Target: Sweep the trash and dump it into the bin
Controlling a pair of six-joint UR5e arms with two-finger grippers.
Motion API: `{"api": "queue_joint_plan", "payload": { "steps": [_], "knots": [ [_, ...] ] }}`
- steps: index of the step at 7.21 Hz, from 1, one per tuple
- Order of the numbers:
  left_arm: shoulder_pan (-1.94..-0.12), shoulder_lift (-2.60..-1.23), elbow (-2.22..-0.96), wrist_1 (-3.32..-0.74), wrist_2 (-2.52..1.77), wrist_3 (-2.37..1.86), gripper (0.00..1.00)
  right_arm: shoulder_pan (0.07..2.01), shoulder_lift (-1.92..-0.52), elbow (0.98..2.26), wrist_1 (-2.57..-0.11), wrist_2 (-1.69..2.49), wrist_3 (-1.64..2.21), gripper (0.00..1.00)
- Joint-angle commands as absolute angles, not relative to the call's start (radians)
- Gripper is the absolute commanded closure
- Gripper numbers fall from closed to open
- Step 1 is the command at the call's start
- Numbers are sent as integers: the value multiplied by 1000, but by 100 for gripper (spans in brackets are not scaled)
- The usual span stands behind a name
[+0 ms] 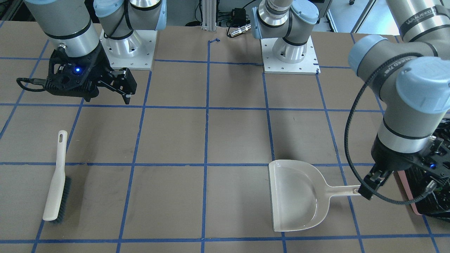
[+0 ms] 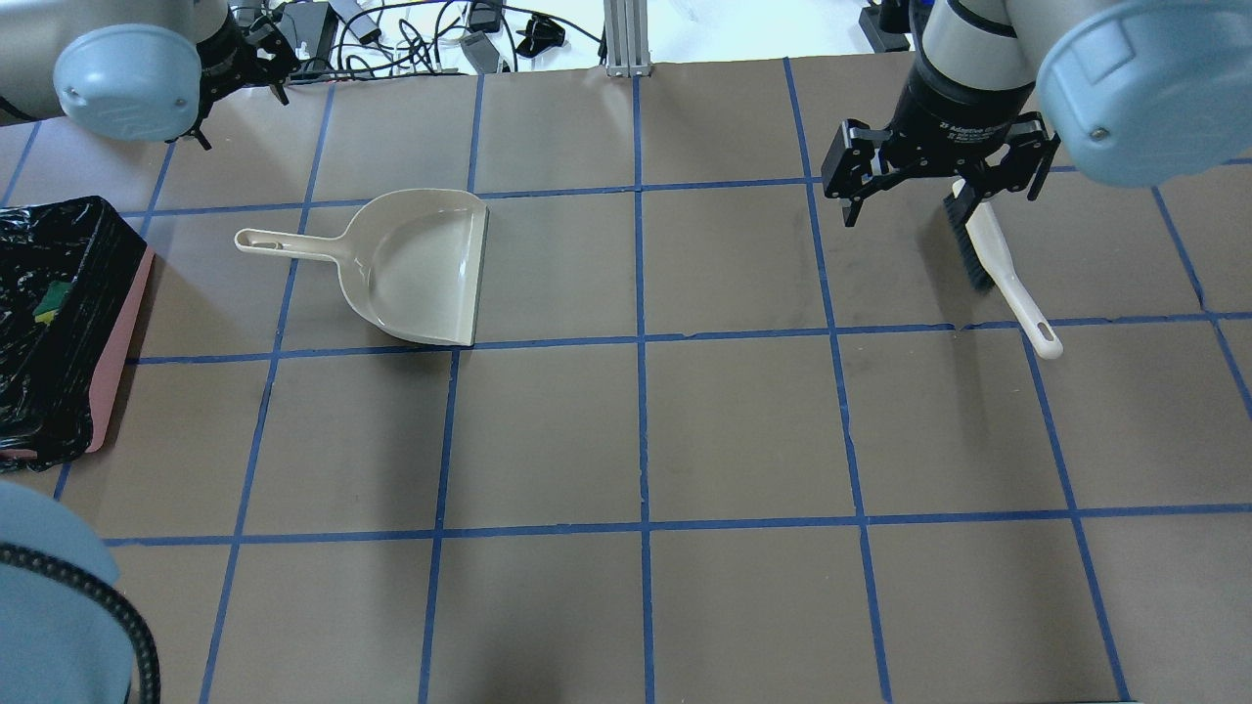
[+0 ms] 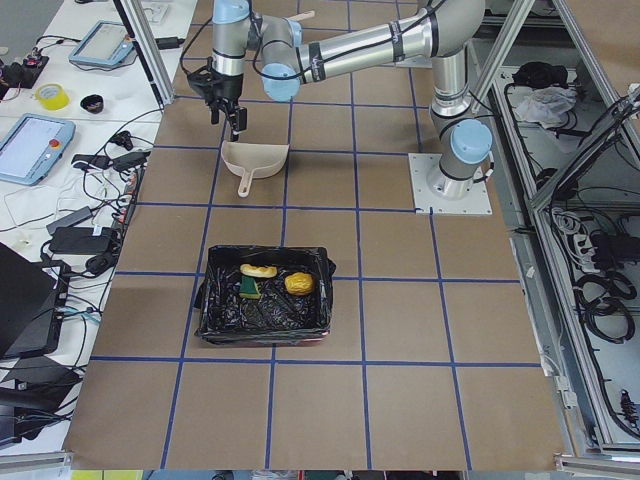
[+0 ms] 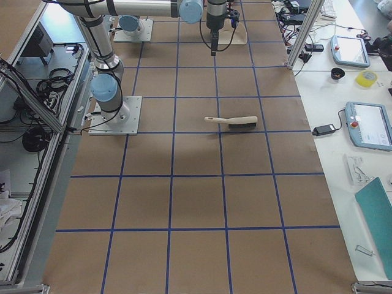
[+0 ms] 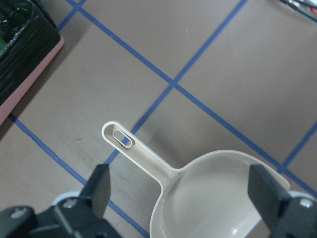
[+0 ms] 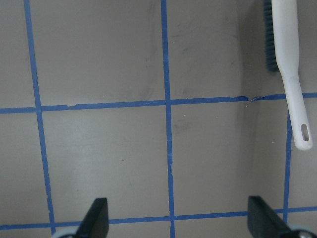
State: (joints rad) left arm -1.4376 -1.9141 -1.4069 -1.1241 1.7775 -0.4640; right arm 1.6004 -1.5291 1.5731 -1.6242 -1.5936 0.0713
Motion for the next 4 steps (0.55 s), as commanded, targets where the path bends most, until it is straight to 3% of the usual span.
{"api": "queue_joint_plan", "payload": {
  "steps": [1, 4],
  "knots": [
    [-1486, -1849, -1408, -1263, 1735, -216, 0, 1598, -1529, 1575, -1623, -1578, 71, 0],
    [-1554, -1773, -1414, -1449, 1548, -96, 0, 1598, -1529, 1578, -1624, -1577, 71, 0]
  ]
}}
